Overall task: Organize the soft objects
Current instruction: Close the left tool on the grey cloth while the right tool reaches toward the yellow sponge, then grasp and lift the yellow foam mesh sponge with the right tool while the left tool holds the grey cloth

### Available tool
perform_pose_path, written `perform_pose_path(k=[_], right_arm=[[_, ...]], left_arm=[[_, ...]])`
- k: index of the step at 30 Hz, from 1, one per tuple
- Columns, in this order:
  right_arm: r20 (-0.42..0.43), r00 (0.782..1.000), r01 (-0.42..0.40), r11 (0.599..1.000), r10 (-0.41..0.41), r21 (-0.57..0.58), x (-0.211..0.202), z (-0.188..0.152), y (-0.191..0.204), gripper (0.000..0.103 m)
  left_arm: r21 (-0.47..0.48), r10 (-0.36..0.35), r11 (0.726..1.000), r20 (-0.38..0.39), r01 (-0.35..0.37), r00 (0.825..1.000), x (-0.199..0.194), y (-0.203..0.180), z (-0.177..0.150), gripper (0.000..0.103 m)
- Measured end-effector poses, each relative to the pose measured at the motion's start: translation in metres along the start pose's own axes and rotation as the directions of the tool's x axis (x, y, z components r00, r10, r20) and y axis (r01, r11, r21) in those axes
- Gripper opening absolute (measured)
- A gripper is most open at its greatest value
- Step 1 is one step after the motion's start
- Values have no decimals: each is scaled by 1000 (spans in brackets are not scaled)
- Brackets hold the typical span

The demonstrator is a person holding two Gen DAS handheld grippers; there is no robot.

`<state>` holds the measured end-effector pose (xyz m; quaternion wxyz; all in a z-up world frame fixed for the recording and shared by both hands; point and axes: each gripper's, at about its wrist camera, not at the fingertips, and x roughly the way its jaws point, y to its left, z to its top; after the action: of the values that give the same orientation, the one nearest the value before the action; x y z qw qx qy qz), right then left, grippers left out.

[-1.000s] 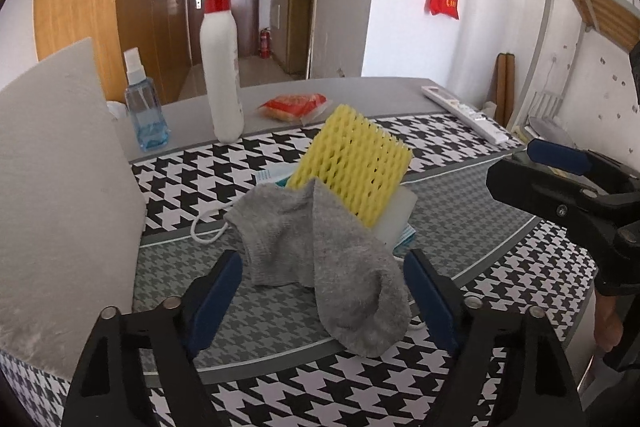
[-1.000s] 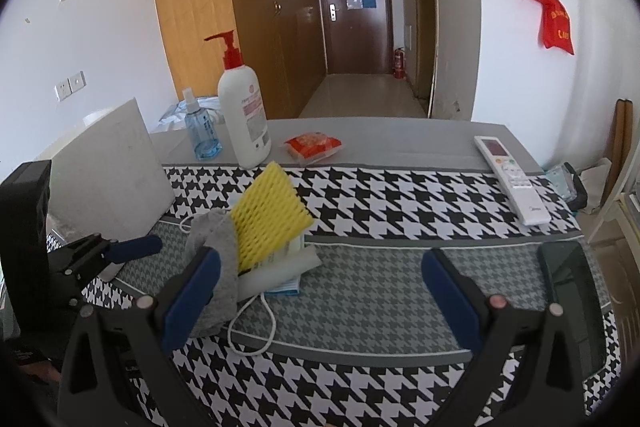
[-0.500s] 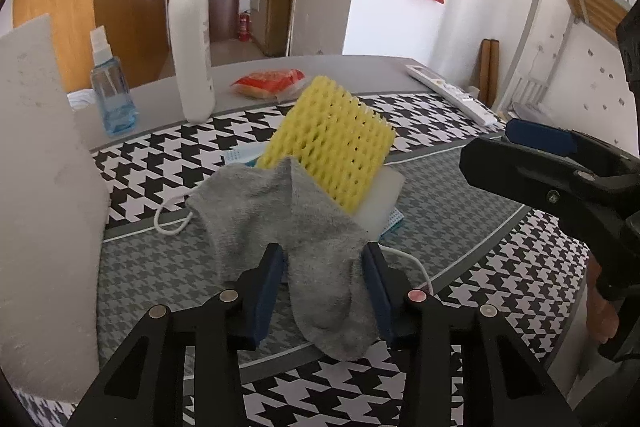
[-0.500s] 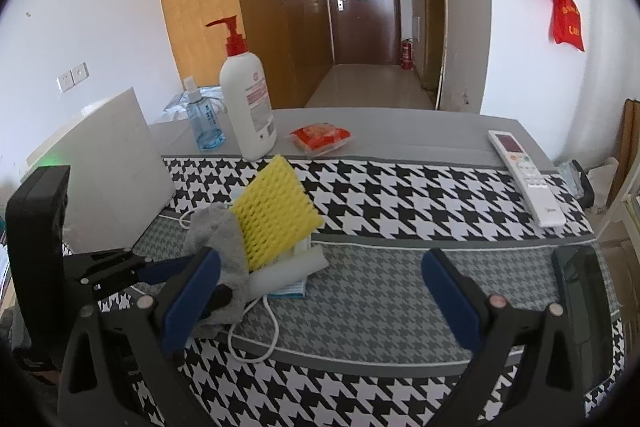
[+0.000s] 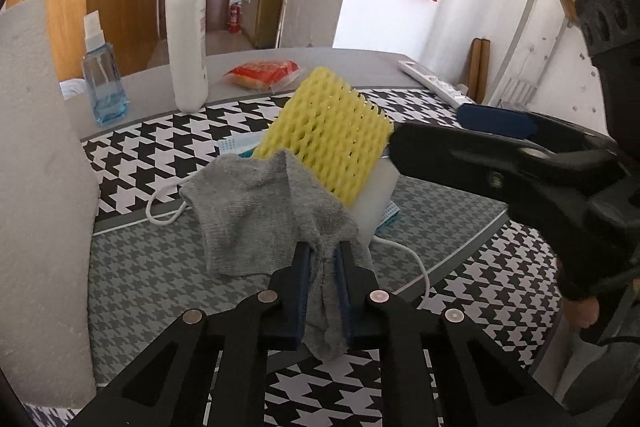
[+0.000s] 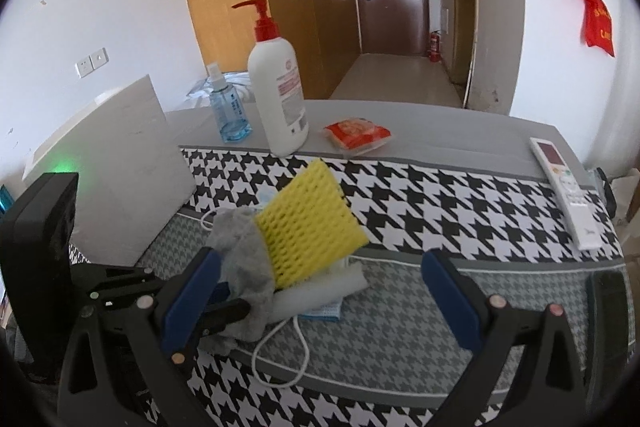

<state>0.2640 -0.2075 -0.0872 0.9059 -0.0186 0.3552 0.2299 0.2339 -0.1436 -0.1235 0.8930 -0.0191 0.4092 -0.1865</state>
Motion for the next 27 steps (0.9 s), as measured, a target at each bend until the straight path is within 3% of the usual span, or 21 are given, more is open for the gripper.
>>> perform_pose_path(k=[12,21,27], right_arm=[[-21,999,-48,999,48,6,18,11,0,96],[-84,995,-49,999,50,18,38,10,-3,63],[-114,992,-48,999,49,13,42,8,-2,28]], left_arm=[[20,-44,999,21,44,999,-25,15,-11,7],[23,-57,998,36,56,998,-43,32,-19,7],[23,-53,998,32,52,998,-45,29,-21,7]])
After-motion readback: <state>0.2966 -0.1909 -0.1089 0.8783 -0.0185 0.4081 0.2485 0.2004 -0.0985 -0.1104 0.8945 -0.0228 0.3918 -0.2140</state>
